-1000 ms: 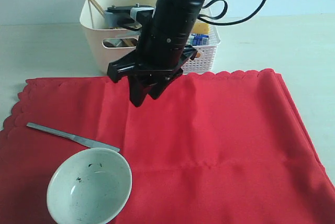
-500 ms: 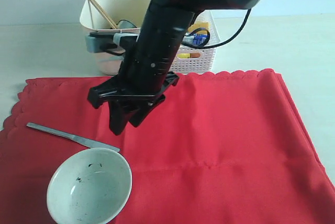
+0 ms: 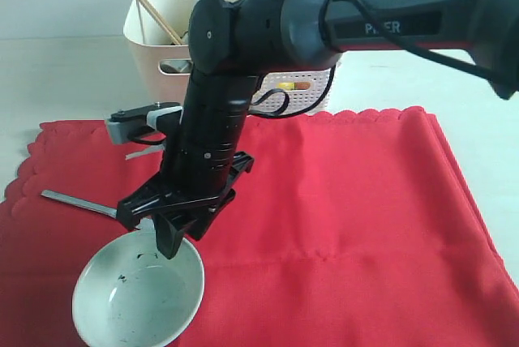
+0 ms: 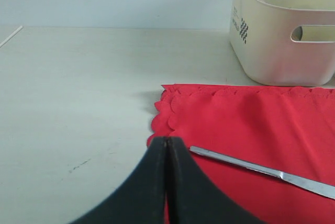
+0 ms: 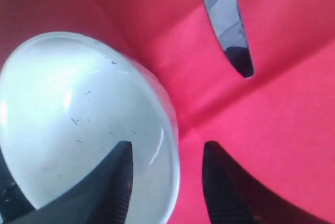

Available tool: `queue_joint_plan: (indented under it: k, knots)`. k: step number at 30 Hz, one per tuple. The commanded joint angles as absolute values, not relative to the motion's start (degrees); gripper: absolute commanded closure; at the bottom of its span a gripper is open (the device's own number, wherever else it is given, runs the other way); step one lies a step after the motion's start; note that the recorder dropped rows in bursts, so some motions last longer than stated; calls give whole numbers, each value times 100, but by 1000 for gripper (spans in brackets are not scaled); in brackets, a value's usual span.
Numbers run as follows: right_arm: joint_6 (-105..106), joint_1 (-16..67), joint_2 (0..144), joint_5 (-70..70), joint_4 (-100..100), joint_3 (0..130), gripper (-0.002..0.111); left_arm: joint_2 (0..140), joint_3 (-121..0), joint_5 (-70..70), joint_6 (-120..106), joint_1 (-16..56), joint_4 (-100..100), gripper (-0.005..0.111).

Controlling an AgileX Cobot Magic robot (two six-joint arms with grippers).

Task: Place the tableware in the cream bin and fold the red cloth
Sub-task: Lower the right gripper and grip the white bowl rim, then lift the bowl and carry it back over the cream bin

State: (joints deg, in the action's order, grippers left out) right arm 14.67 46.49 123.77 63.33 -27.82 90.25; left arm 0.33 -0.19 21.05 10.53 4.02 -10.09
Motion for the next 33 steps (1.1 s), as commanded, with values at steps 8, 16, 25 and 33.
queue_joint_plan:
  k: [8, 16, 25, 33]
  knots:
    - [1484, 4665, 12658, 6242, -2650, 8999, 68, 0, 0, 2065, 1071, 396, -959, 107]
    - [1484, 4665, 12740, 6253, -2650, 8999, 101, 0, 0, 2065, 1071, 396, -959, 107]
    - [1484, 4665, 12590, 6673, -2660, 9198, 108, 0, 0, 2065, 1071, 396, -959, 107]
    - [1495, 4665, 12139, 6751, -2545, 9812, 108, 0, 0, 2065, 1071, 396, -959, 107]
